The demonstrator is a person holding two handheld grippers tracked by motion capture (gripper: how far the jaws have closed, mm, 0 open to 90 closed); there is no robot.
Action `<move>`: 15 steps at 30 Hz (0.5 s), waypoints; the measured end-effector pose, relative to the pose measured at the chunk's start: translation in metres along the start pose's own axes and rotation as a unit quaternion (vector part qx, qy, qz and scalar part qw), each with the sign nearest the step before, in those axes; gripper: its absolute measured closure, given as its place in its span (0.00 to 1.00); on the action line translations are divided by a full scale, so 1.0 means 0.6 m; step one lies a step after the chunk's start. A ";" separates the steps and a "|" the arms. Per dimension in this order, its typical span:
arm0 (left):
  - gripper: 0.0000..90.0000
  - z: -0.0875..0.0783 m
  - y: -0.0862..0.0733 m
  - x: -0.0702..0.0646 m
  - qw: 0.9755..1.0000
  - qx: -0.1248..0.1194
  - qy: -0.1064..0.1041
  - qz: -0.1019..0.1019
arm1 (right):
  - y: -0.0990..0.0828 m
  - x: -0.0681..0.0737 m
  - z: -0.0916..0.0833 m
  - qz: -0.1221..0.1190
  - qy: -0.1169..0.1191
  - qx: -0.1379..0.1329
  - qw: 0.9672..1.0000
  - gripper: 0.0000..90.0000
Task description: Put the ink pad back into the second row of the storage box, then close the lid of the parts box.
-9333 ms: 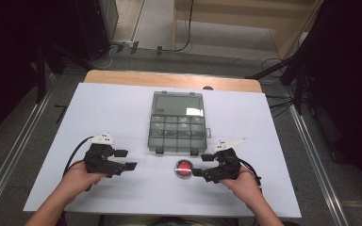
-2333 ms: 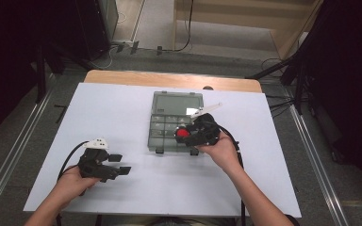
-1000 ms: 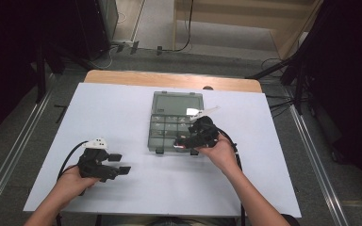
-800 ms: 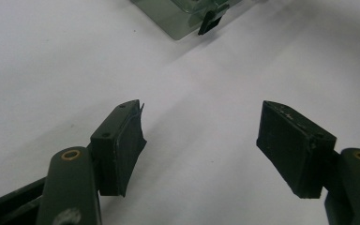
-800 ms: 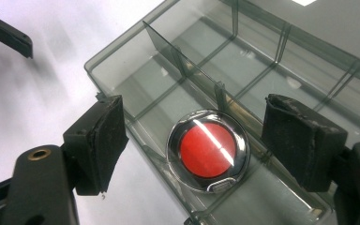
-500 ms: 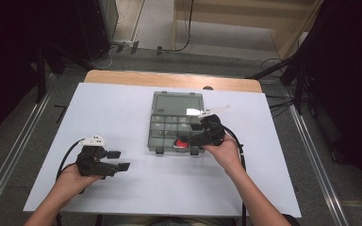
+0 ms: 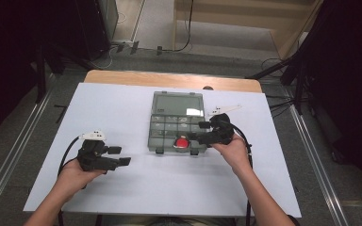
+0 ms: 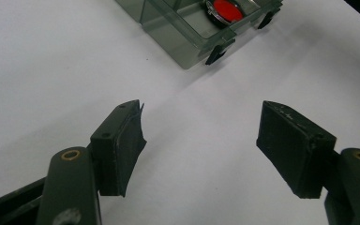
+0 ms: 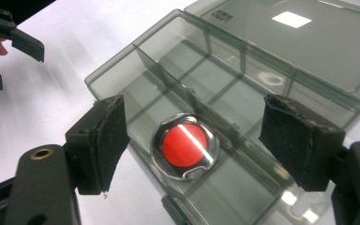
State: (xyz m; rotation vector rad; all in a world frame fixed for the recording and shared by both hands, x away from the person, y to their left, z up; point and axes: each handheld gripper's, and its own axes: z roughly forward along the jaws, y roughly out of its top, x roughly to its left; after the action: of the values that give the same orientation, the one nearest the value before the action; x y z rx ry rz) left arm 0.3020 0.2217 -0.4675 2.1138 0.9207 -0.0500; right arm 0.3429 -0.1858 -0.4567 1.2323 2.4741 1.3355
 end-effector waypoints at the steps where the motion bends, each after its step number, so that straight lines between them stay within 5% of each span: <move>1: 0.34 0.001 0.002 0.001 1.000 0.001 0.001 0.001 | 0.000 -0.003 -0.001 0.003 -0.002 0.001 1.000 0.27; 15: 0.35 0.027 0.031 0.009 1.000 0.007 0.001 -0.003 | -0.001 -0.031 -0.007 0.022 -0.010 -0.006 1.000 0.27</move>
State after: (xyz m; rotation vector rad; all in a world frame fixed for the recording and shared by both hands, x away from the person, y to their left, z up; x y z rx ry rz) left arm 0.3219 0.2058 -0.4677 2.1243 0.9305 -0.0581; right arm 0.3534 -0.2016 -0.4602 1.2988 2.4366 1.3393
